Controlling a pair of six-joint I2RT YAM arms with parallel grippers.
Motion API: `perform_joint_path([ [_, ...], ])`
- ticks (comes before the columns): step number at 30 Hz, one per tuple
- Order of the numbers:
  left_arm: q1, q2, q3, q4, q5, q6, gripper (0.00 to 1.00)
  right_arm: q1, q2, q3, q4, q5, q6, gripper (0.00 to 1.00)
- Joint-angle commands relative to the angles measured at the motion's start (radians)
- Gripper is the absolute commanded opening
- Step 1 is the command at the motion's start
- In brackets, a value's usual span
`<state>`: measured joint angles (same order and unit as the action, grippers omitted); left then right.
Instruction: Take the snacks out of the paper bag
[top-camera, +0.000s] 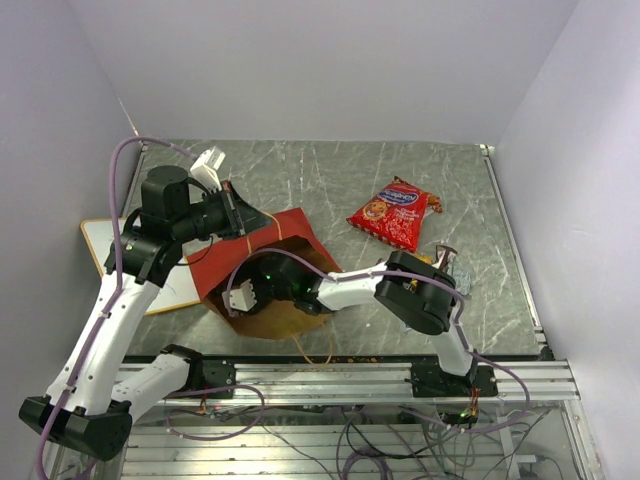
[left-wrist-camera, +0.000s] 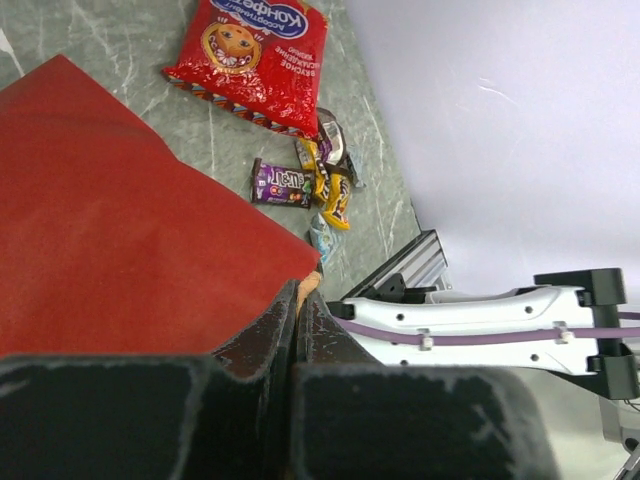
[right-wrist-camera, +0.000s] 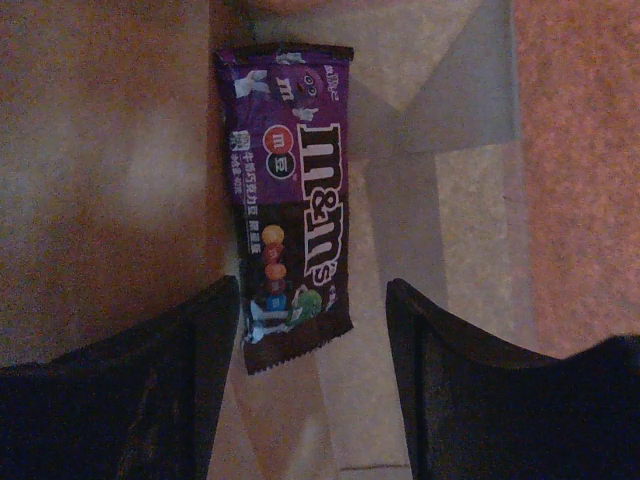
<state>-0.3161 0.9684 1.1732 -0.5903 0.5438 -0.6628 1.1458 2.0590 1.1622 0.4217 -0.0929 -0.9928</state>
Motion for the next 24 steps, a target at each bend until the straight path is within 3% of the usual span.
perform_joint_path([
  [1,0.001,0.007,0.050,0.020,0.052,-0.004,0.07,0.003,0.071,0.074,0.010,0.021,-0.001,0.61],
  [11,0.000,-0.010,0.043,-0.008,0.072,0.003,0.07,-0.015,0.216,0.198,0.028,0.040,0.000,0.59],
  [16,0.001,-0.010,0.050,-0.037,0.063,0.005,0.07,-0.026,0.223,0.196,0.068,0.082,0.030,0.32],
  [24,0.001,-0.003,0.055,-0.037,0.010,-0.005,0.07,-0.038,0.059,0.046,0.051,0.065,0.041,0.10],
])
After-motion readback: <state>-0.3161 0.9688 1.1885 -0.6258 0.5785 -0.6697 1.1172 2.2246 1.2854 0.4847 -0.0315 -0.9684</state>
